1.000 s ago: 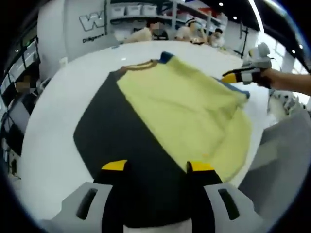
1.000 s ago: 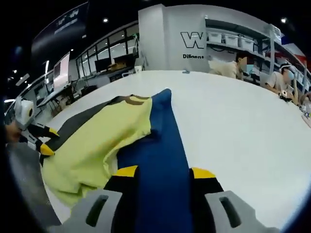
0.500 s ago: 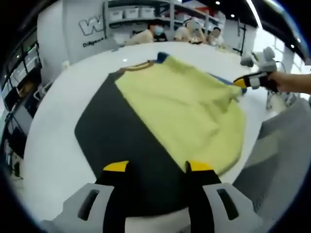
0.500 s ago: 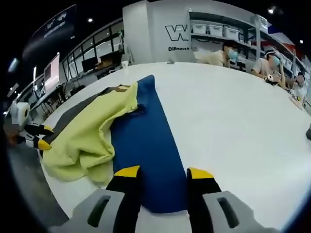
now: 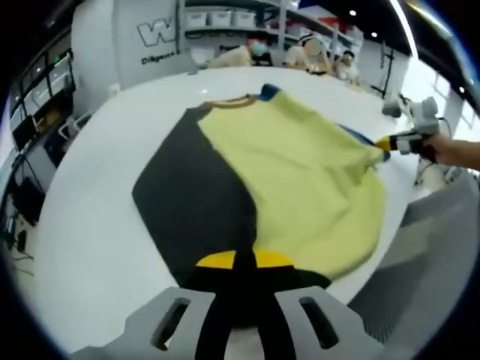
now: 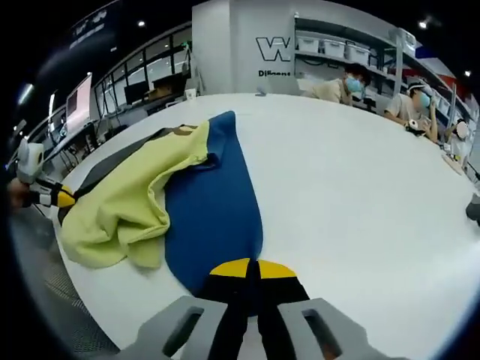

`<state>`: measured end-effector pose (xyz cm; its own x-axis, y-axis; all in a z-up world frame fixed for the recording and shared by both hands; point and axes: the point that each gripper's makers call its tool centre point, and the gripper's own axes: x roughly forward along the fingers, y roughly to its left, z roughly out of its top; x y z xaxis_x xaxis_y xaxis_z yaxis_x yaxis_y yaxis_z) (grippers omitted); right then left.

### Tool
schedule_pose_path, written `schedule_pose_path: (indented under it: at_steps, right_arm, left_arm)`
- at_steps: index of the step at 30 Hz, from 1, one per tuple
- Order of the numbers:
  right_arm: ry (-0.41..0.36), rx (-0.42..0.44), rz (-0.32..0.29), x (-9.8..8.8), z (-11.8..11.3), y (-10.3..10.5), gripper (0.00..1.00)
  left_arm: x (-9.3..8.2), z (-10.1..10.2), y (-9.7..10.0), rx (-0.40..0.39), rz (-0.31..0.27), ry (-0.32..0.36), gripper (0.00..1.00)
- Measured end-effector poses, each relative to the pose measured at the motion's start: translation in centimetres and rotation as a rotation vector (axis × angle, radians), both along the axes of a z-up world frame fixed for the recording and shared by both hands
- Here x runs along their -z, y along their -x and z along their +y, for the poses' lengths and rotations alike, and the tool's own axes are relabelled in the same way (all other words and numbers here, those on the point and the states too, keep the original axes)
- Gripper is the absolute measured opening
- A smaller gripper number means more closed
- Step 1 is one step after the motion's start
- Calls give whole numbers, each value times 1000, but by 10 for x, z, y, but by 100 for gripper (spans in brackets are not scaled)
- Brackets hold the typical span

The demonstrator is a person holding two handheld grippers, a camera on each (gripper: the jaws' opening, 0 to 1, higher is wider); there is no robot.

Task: Fold the garment on the visible template until the final outline fits inside the template.

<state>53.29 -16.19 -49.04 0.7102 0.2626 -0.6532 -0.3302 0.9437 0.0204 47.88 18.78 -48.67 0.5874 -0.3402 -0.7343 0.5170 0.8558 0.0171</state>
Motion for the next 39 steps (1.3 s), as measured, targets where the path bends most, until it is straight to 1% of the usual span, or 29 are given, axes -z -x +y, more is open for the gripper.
schedule_pose_path:
  at_steps: [2,3,5,7,9,11,12,14,15,16,17,19,20,22,24,25,26,27,28,29,30,31,32,34,35,37,38,39]
  right_arm:
    - [5,-5,1,0,0,0,0]
    - [3,-3,5,-1,2,3,0]
    - [6,1,0,-2,1,2,0]
    - [11,18,1,-2,-2,0,0]
    - [-12,41,8,-2,-6,-2,0]
    - [-14,46,6,-3,-8,-3,0]
    - [-28,41,20,-3,-9,-5,0]
    - [-21,45,14,-5,-12,-6,0]
    - [-16,54,10,-6,-13,-7,0]
    - [-11,59,9,-7,-15,-10,0]
    - [1,56,11,-5,-18,-15,0]
    - [15,55,11,-6,-24,-19,0]
    - [29,55,9,-6,-31,-26,0]
    - [86,27,0,-8,-40,-35,0]
    - [106,18,0,-8,-44,-38,0]
    - [130,11,-1,-10,-50,-46,0]
    - [134,13,-4,-11,-53,-50,0]
    - [149,15,-6,-13,-66,-60,0]
    - [157,19,-11,-16,-75,-70,0]
    - [155,23,-12,-16,-80,-75,0]
    - [149,31,-8,-16,-83,-78,0]
    - [193,12,-5,-17,-91,-85,0]
    - [206,4,-7,-18,-94,-87,0]
    - [204,12,-8,-21,-100,-96,0]
    - [223,18,-17,-29,-108,-104,0]
    - [256,8,-22,-31,-112,-107,0]
    - [348,-27,-36,-32,-121,-116,0]
    - [366,-28,-38,-33,-123,-117,0]
  left_arm:
    - [-1,1,0,1,-1,-3,0]
    - [-2,5,-1,-8,0,-8,0]
    - [-3,11,-2,-30,-2,-9,0]
    - [-5,15,-3,-59,7,20,0]
    - [-6,19,-4,-93,16,54,0]
    - [-8,24,-5,-100,17,69,0]
    - [-13,26,-6,-107,12,80,0]
    - [-16,36,-11,-121,-8,66,0]
    - [-18,42,-14,-143,-28,53,0]
    - [-25,45,-19,-144,-46,41,0]
    - [-26,52,-24,-138,-52,22,0]
    - [-29,62,-30,-123,-64,-10,0]
    - [-30,72,-37,-128,-70,-26,0]
    - [-36,87,-47,-135,-89,-55,0]
    - [-43,99,-57,-150,-122,-46,0]
    - [-46,113,-65,-171,-128,-50,0]
    - [-48,121,-69,-178,-132,-64,0]
    - [-49,130,-73,-185,-136,-77,0]
    - [-53,160,-91,-219,-139,-93,0]
    - [-54,166,-94,-225,-134,-91,0]
    - [-61,163,-96,-229,-131,-85,0]
    - [-67,177,-106,-227,-145,-113,0]
    - [-68,182,-110,-225,-147,-129,0]
    - [-68,194,-119,-240,-148,-126,0]
    - [-72,206,-126,-263,-151,-132,0]
    - [-71,215,-130,-263,-157,-162,0]
    - [-69,231,-138,-252,-172,-234,0]
    - [-68,233,-140,-268,-162,-219,1]
